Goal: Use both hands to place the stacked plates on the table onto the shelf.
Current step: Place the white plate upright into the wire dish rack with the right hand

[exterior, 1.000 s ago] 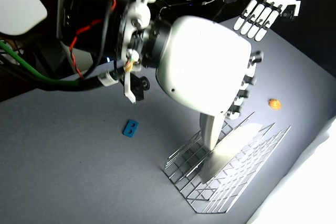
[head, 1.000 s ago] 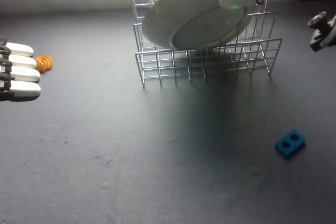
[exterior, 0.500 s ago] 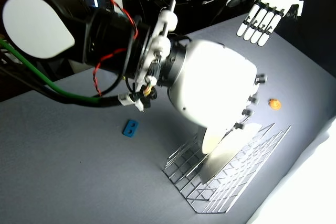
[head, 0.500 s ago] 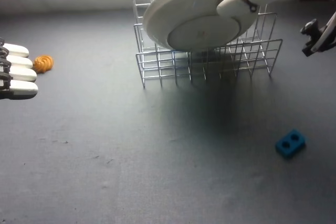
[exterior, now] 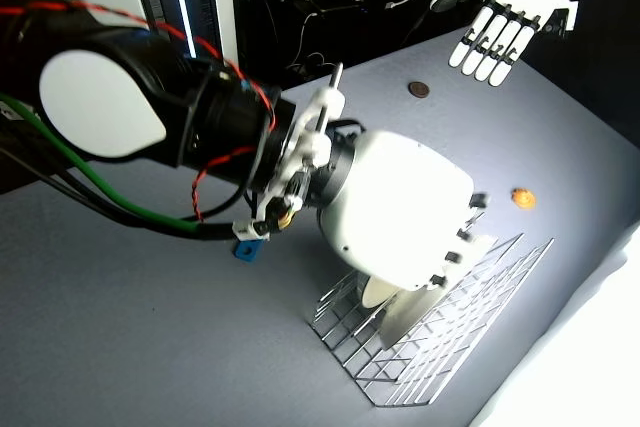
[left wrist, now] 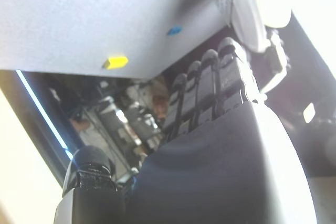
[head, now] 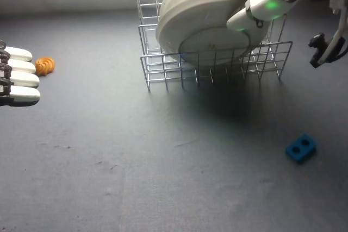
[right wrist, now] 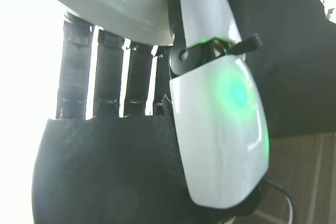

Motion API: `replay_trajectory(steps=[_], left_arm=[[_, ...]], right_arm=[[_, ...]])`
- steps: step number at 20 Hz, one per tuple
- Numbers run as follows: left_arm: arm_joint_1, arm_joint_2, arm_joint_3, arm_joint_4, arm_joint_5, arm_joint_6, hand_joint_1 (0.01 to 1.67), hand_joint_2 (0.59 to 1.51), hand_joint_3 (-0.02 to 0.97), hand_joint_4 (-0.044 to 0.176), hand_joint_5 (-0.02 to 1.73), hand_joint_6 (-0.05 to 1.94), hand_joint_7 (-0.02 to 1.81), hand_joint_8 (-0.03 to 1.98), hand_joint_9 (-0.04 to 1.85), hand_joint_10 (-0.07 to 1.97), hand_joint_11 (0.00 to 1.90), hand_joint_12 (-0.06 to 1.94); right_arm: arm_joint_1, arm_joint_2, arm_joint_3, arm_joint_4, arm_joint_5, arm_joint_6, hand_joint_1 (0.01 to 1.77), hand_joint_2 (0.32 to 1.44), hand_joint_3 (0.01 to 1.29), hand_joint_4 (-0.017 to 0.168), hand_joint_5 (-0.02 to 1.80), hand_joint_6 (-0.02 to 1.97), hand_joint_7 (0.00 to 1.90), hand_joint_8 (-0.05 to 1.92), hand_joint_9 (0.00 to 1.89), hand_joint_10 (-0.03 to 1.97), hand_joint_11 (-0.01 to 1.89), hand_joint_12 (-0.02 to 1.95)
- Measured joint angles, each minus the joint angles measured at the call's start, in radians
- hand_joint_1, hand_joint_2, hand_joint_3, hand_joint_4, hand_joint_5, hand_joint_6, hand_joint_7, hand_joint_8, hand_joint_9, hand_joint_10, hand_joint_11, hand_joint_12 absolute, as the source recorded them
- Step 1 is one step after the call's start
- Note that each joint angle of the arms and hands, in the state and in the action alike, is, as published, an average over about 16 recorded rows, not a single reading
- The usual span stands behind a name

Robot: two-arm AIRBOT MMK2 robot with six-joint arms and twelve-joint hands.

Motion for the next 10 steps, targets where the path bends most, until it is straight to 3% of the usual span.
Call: replay_trajectory(steps=[6, 10], left_arm=[[-0.045, -0.007, 0.010, 0.027, -0.034, -0.002, 0.01, 1.084, 0.021, -0.002, 0.02, 0.01, 0.02, 0.00, 0.02, 0.01, 0.02, 0.01], [-0.077, -0.015, 0.020, 0.050, -0.075, -0.004, 0.01, 1.085, 0.021, -0.002, 0.02, 0.01, 0.02, 0.00, 0.02, 0.01, 0.02, 0.01]], right_arm=[[-0.025, -0.016, 0.020, 0.001, 0.007, -0.014, 1.35, 1.05, 0.01, -0.008, 0.89, 0.93, 1.03, 0.87, 0.96, 0.94, 0.80, 1.19], [-0.030, -0.019, 0.024, 0.001, 0.013, -0.017, 1.30, 1.07, 0.01, -0.007, 0.86, 0.80, 0.99, 0.71, 0.94, 0.73, 0.73, 1.18]])
